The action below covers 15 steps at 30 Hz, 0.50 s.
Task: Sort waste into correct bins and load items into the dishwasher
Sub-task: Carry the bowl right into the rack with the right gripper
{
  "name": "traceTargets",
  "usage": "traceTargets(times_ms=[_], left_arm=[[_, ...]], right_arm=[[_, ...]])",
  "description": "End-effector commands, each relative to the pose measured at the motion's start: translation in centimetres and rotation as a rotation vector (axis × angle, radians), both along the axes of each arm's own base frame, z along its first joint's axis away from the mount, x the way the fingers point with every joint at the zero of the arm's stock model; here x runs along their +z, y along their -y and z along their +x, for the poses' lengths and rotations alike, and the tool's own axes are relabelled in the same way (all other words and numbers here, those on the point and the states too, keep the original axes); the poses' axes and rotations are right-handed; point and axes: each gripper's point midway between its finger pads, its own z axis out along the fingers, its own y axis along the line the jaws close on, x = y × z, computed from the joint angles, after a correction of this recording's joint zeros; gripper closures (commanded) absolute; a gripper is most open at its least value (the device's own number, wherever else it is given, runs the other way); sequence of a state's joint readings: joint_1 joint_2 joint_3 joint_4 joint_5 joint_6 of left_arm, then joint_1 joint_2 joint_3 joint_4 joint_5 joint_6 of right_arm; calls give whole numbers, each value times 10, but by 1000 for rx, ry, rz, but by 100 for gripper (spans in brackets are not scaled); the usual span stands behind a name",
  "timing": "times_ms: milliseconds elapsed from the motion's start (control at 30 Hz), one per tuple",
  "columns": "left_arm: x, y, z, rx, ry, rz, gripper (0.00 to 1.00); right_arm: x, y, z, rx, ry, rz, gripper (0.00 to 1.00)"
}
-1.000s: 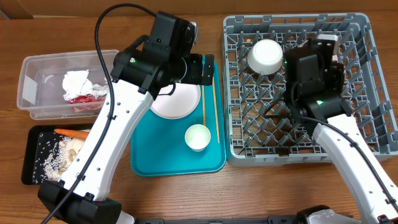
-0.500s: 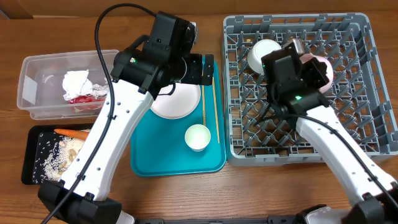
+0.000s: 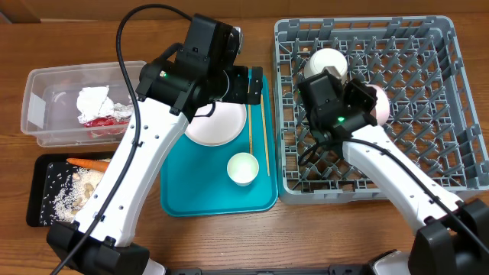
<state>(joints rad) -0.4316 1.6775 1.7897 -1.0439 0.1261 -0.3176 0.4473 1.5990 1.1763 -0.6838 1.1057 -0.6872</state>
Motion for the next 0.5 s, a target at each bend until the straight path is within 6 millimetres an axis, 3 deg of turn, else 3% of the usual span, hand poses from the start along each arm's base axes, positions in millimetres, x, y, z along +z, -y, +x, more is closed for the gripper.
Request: traceTargets(times_ms=[0,467], left_arm=[[12,-2,1,-2,36,0,0],[12,-1,1,-4,35,-4,0]], right_arm=[[-2,-2,5,-7,-5,-20,96],[-32,-13,15,9,-37,41,96]])
